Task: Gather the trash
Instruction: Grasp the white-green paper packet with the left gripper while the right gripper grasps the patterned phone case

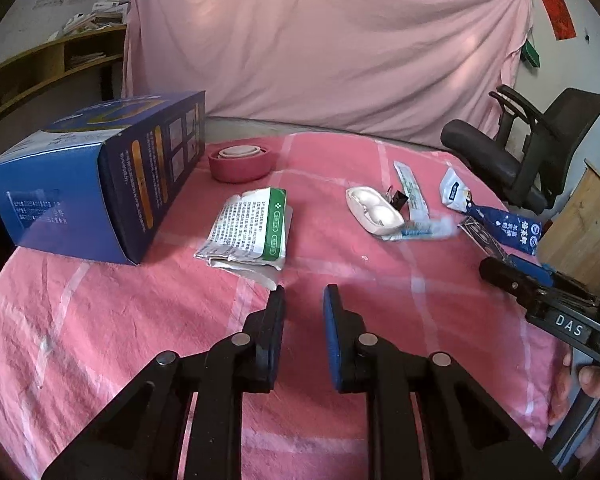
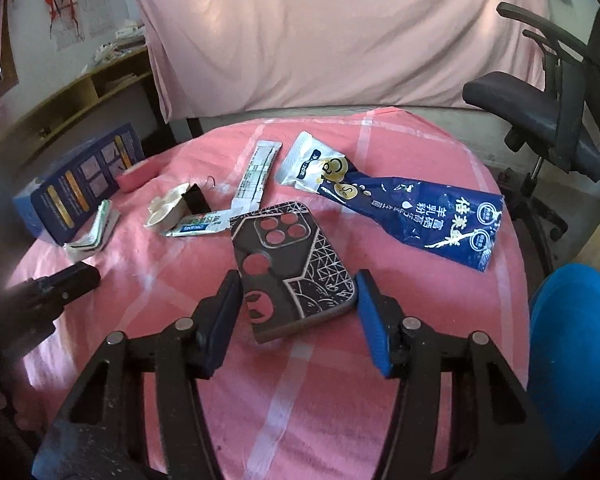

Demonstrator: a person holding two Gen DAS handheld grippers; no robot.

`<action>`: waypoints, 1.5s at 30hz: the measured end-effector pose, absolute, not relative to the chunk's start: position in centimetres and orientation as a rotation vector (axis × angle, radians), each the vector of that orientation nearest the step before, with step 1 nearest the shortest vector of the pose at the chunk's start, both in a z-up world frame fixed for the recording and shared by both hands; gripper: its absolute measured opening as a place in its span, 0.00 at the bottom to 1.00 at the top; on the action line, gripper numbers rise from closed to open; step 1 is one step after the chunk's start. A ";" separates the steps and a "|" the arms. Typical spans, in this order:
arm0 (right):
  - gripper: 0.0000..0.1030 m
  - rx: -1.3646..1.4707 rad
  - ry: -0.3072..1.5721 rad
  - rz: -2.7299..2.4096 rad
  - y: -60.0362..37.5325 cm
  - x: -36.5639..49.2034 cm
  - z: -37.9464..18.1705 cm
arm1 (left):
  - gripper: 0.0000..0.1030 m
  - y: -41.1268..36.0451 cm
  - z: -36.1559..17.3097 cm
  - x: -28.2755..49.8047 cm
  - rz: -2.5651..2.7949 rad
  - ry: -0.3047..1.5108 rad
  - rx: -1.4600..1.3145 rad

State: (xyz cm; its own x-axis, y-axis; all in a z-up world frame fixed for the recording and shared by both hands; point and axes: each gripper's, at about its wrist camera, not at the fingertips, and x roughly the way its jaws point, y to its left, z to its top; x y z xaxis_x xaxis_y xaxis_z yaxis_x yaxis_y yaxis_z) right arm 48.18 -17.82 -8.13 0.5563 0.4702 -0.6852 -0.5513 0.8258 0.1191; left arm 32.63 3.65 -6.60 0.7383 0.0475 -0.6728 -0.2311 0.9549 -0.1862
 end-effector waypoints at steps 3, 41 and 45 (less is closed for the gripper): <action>0.78 -0.088 0.779 0.610 -18.2 48.2 -8.2 | 0.15 3.6 -6.5 32.4 0.141 0.724 -0.272; 0.69 -0.118 0.659 0.642 -17.8 45.7 -7.1 | 0.44 2.5 -5.1 33.4 0.175 0.655 -0.182; 0.69 -0.081 0.616 0.645 -18.5 45.3 -6.5 | 0.44 1.8 -3.9 33.4 0.158 0.597 -0.202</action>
